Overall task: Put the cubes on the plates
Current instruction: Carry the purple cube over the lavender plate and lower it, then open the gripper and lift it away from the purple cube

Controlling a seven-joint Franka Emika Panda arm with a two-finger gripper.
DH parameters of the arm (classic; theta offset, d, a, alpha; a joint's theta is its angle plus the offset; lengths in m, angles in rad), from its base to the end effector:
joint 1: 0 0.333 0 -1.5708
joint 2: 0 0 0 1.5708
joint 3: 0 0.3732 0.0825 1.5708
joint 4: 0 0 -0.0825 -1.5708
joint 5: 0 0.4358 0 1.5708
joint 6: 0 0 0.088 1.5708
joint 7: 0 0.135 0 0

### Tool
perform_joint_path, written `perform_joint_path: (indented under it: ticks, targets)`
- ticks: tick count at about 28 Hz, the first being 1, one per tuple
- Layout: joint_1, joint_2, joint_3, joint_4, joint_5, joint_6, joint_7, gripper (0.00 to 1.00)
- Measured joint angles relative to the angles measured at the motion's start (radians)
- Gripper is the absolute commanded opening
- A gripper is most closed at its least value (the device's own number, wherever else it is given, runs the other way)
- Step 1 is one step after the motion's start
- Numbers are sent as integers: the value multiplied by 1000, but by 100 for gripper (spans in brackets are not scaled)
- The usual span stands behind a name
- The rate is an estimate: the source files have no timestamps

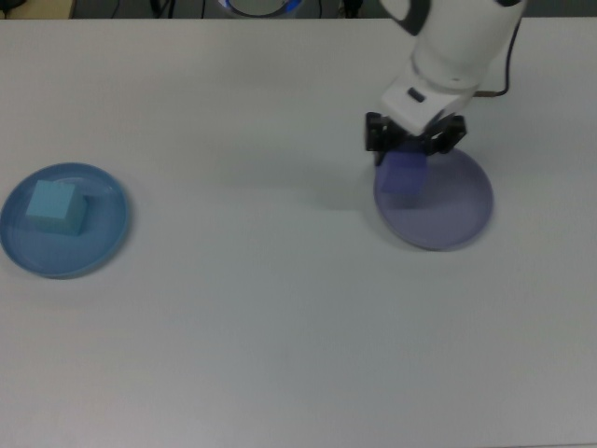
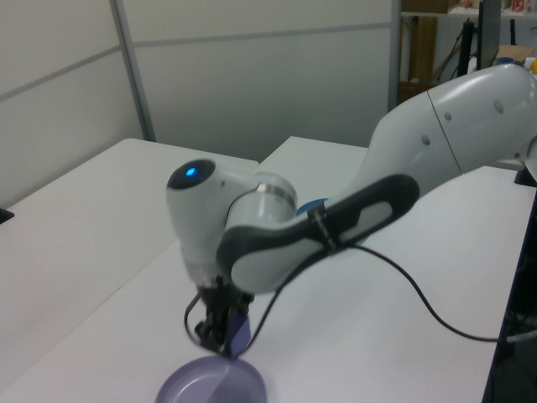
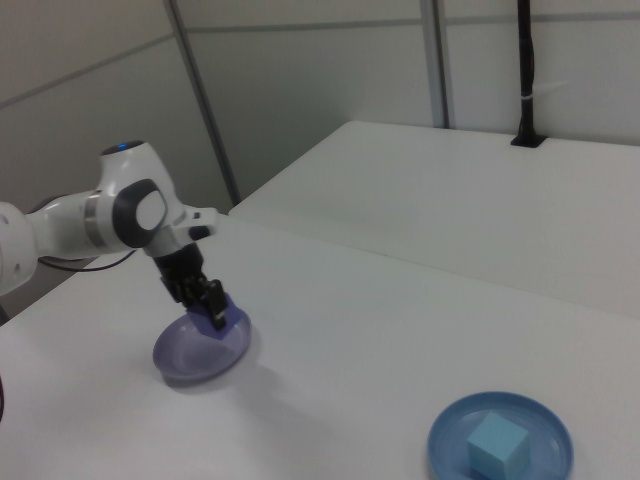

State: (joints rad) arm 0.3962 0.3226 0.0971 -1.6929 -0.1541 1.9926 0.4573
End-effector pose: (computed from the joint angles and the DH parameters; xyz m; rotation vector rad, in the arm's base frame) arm 0.6350 0.3194 0.4123 3.0312 0.1456 0.0479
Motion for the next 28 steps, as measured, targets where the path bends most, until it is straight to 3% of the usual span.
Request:
perform_joint_path:
  ticks: [6,9,15,24,28]
  targets:
    - [90,53,0,35,-68,28,46,36]
    - [104,81,0,44,-97,44,64,39]
    - [104,114,-2,53,-110,61,66,100]
    - [104,109,-2,60,-107,32,68,100]
    - [103,88,-5,71,-72,-2,72,100]
